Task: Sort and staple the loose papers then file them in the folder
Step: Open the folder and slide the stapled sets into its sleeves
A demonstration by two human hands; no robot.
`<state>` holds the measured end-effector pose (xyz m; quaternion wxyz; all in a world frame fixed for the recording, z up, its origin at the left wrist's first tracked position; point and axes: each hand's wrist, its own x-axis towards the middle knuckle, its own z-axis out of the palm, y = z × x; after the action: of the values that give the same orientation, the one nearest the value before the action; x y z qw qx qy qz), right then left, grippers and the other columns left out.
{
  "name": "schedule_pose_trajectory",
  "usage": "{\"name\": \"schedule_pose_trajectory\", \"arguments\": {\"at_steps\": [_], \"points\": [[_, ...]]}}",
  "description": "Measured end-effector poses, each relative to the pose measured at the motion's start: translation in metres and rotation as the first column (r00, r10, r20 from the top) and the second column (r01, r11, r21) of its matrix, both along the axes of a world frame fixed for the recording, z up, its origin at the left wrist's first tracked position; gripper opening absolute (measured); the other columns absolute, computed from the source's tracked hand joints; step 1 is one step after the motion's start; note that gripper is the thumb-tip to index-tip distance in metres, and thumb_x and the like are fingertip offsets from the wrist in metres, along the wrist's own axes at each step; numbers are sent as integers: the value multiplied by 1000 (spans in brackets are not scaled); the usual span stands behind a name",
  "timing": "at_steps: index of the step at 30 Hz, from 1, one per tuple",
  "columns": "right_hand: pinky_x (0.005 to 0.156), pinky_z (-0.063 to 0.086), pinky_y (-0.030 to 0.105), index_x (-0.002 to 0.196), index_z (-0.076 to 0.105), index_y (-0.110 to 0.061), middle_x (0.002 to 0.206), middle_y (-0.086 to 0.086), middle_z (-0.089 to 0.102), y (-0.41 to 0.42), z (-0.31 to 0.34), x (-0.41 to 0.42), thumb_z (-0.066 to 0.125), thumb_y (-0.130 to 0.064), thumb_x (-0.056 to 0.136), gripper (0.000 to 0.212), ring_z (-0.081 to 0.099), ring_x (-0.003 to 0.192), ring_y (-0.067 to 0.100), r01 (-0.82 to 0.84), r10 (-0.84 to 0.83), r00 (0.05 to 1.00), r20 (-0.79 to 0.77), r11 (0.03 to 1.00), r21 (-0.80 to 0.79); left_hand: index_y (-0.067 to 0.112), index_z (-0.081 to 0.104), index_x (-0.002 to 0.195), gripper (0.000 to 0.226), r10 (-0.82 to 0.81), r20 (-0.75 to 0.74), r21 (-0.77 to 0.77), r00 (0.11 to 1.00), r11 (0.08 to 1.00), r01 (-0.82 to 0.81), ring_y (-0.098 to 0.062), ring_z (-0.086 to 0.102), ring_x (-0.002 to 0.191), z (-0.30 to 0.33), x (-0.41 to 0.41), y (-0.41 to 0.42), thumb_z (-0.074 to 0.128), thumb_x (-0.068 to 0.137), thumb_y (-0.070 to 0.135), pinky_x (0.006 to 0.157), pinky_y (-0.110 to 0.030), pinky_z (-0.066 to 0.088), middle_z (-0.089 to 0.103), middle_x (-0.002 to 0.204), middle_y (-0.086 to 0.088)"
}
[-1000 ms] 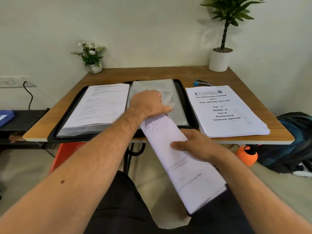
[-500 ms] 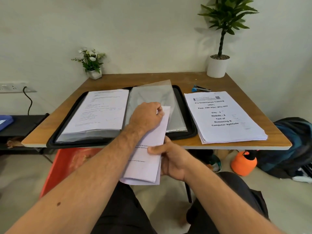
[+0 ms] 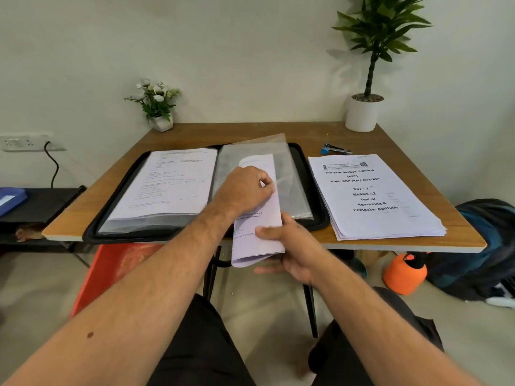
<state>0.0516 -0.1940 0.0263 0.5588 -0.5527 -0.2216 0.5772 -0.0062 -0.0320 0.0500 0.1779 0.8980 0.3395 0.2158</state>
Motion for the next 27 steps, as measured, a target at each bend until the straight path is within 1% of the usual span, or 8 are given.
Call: {"name": "schedule_pose_trajectory", "arguments": {"at_steps": [2, 4, 7, 10, 12, 16, 21, 27], "points": [[65, 62, 45, 128, 55, -36, 117, 8, 71, -3, -1, -6, 70, 3, 85, 60, 73, 95, 33, -49, 47, 998, 43, 997, 52, 26, 79, 99, 18, 6, 9, -1, 1000, 1000, -6, -10, 63, 79, 1, -2, 2, 66, 94, 38, 71, -20, 45, 72, 94, 7], [60, 61, 37, 131, 55, -24, 115, 8, 69, 7, 1, -7, 67, 11, 82, 62, 74, 90, 32, 94, -101, 980, 170, 994, 50, 27, 79, 102, 18, 13, 29, -5, 1000, 1000, -13, -9, 63, 79, 1, -3, 3, 66, 95, 37, 70, -21, 44, 72, 92, 7], [58, 61, 32, 118, 66, -4, 98, 8, 74, 28, 3, 7, 71, 2, 82, 36, 75, 71, 22, 322, -319, 871, 374, 945, 54, 26, 77, 111, 21, -3, 60, -31, 998, 1000, 5, -5, 59, 73, 1, -4, 0, 66, 96, 36, 64, -16, 39, 66, 83, 11], [57, 60, 32, 99, 74, -10, 76, 5, 74, 30, 0, 16, 72, -11, 81, 18, 70, 54, 18, 488, -481, 755, 445, 866, 109, 28, 75, 119, 27, -42, 62, -17, 997, 999, 43, -2, 55, 69, 2, -4, -6, 65, 97, 39, 65, -16, 37, 65, 84, 11], [56, 58, 31, 80, 72, -18, 66, 0, 71, 24, -3, 7, 69, -14, 78, 5, 65, 55, 13, 528, -537, 657, 529, 829, 185, 31, 72, 124, 31, -60, 29, 59, 998, 997, 58, -4, 57, 74, 6, -5, -9, 63, 97, 42, 71, -20, 43, 72, 91, 7], [45, 39, 11, 70, 65, -17, 61, -4, 63, 19, -4, -15, 64, -10, 81, 13, 55, 53, 4, 497, -583, 556, 593, 805, 324, 31, 71, 127, 32, -81, 63, 148, 995, 986, 71, -10, 67, 93, 17, -4, -8, 58, 100, 42, 89, -32, 56, 77, 110, 4], [45, 38, 11, 70, 60, -19, 62, -6, 61, 37, 9, -14, 61, -10, 86, 18, 57, 55, 1, 411, -544, 536, 646, 836, 363, 33, 73, 122, 31, -102, 54, 183, 993, 979, 91, -12, 70, 98, 24, -1, -11, 56, 100, 47, 88, -36, 58, 77, 111, 5], [55, 37, 21, 87, 62, -13, 76, -1, 60, 42, -10, -19, 55, -13, 93, 10, 53, 62, 10, 283, -451, 316, 834, 884, 371, 30, 79, 111, 24, -151, -29, 153, 988, 976, 154, -1, 62, 82, 43, 6, -18, 64, 96, 40, 85, -32, 58, 78, 104, 9]]}}
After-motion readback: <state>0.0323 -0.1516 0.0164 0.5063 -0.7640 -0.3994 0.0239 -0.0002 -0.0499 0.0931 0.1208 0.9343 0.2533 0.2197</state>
